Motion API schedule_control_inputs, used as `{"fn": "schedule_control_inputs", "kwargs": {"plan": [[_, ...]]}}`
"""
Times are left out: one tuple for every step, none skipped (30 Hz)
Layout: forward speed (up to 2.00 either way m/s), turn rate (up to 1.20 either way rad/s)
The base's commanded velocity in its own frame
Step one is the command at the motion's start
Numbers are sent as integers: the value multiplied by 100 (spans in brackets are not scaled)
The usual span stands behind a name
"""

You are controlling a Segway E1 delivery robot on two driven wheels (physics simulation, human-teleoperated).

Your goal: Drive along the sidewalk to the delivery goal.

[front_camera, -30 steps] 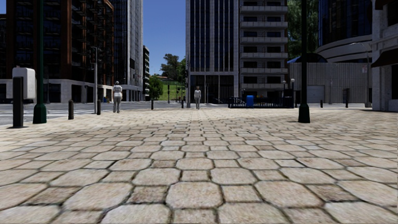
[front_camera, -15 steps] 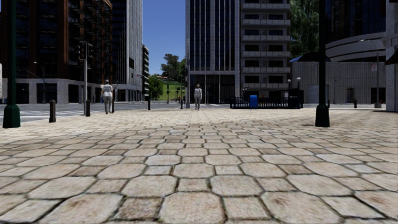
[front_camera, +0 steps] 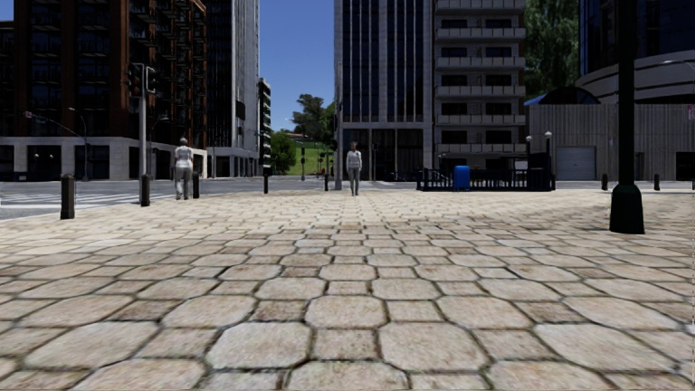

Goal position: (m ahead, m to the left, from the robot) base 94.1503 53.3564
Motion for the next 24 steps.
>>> {"fn": "schedule_control_inputs", "kwargs": {"plan": [[200,27],[200,27],[200,27],[200,27],[200,27],[200,28],[200,28],[200,29],[200,29],[200,29],[200,29],[200,29],[200,29],[200,29],[200,29],[200,29],[200,29],[200,29],[200,31],[200,31],[200,33],[200,33],[200,33],[200,34]]}}
